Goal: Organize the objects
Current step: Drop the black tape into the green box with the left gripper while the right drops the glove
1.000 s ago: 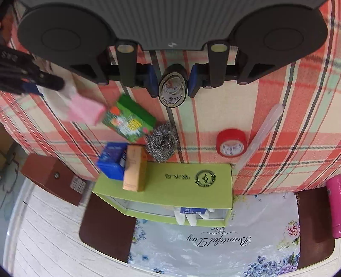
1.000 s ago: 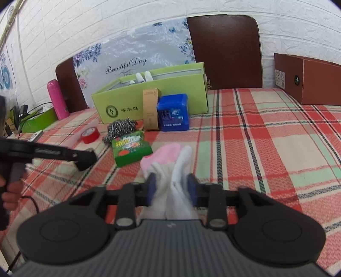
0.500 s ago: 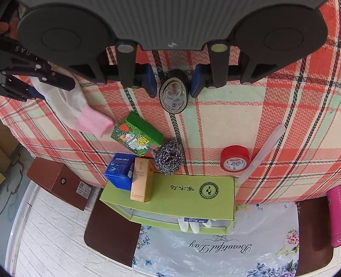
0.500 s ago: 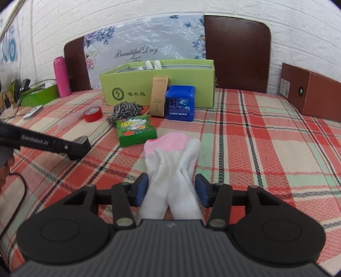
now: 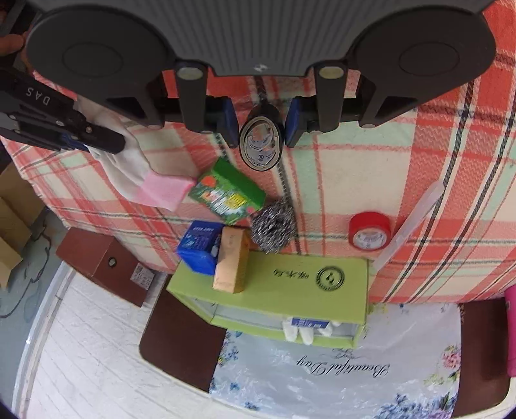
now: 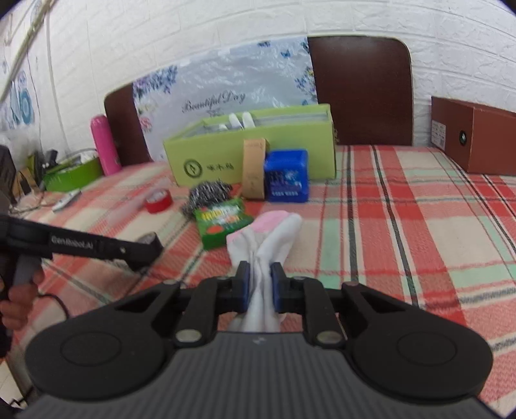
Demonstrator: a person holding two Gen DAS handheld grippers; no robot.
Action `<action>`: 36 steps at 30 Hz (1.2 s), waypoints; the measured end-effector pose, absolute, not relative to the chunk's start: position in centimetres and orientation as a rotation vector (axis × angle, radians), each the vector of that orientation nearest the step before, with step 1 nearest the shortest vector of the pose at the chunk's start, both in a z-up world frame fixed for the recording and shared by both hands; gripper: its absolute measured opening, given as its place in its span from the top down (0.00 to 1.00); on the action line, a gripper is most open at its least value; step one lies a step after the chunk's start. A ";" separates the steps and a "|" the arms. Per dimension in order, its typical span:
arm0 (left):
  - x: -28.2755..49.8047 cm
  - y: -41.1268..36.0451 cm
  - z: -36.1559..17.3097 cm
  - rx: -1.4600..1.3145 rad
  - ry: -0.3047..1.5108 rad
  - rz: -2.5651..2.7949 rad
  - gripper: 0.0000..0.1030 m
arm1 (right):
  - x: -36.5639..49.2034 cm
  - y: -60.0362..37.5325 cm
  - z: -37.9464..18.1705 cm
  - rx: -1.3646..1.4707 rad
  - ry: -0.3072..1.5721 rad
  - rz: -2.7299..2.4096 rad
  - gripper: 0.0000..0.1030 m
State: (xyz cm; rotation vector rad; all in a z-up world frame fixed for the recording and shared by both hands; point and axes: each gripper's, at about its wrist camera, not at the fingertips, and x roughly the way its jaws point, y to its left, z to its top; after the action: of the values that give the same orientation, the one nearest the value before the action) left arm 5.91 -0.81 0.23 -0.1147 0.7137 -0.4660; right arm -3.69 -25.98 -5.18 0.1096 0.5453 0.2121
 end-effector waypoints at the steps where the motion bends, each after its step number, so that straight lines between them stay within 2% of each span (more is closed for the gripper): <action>1: 5.9 -0.9 0.7 -0.115 0.702 -0.476 0.69 | -3.6 -26.0 -4.7 0.110 0.532 0.217 0.87; 14: 10.1 -3.7 7.1 -0.110 0.549 -0.551 0.69 | 1.3 -26.6 0.4 0.106 0.360 0.235 0.87; 24: 18.3 -5.5 11.4 -0.185 0.464 -0.500 0.69 | 10.7 -27.3 2.1 0.065 0.275 0.208 0.87; 31: 23.3 -7.3 11.6 -0.216 0.425 -0.466 0.69 | 17.4 -27.2 1.7 0.045 0.261 0.180 0.83; 32: 24.0 -7.3 11.1 -0.224 0.426 -0.463 0.68 | 18.1 -27.1 1.3 0.044 0.263 0.173 0.80; 33: 24.8 -7.4 10.4 -0.231 0.437 -0.460 0.65 | 18.8 -27.0 0.8 0.038 0.266 0.170 0.65; 34: 25.6 -7.3 9.6 -0.232 0.470 -0.454 0.43 | 19.7 -26.9 0.0 0.026 0.282 0.170 0.49; 35: 25.9 -7.1 8.8 -0.230 0.500 -0.431 0.30 | 20.4 -26.7 -0.8 0.006 0.320 0.160 0.17; 36: 26.0 -6.7 7.8 -0.229 0.516 -0.391 0.30 | 20.7 -26.6 -1.5 -0.014 0.350 0.135 0.13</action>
State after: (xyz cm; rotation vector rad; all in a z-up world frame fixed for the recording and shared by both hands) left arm 25.96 -6.74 7.81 -0.2293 0.5155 -0.3912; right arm 20.65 -26.59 -1.49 -0.0144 0.3501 0.1348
